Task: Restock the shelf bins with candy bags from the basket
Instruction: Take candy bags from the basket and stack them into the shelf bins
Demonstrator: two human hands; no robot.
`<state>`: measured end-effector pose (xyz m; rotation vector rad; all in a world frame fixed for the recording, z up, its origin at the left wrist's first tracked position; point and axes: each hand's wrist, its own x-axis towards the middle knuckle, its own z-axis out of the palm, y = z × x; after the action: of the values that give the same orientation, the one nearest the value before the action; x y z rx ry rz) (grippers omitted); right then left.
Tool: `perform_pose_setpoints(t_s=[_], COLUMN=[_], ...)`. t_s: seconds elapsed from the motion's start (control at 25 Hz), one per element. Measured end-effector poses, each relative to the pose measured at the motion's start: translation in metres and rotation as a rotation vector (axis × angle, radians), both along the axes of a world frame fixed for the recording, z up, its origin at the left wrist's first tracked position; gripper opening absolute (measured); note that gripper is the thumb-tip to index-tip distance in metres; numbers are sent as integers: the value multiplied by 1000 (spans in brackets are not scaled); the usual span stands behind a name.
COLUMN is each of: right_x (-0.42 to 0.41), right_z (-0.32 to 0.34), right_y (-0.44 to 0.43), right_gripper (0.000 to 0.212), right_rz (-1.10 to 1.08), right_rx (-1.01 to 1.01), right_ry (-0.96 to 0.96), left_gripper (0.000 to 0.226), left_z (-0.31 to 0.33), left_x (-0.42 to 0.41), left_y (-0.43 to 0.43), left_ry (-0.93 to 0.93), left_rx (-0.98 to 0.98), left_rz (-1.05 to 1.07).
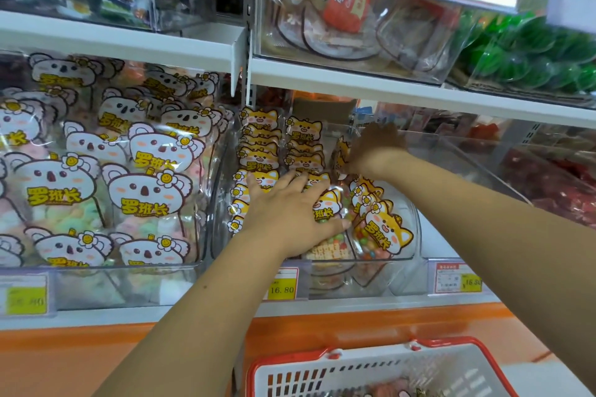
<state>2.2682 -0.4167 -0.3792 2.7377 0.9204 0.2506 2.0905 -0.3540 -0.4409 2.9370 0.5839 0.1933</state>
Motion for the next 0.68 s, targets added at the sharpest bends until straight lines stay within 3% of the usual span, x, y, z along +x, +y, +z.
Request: perform_pose_setpoints(t_s=[0.2, 0.48, 0.68], right_x=[-9, -58, -126], right_z=[4, 1, -19], right_y=[-15, -98, -191], right_gripper=[73, 29, 12], right_rz=[57, 306, 371], right_rx=[52, 615, 1012], right_ry=[24, 267, 420], left_gripper=[80, 63, 39], left_z=[5, 33, 16], left_x=[-3, -26, -64], left_y=[-3, -37, -107], left_ry=[-61, -254, -503], left_rx=[0, 142, 248], left_rz=[4, -33, -296])
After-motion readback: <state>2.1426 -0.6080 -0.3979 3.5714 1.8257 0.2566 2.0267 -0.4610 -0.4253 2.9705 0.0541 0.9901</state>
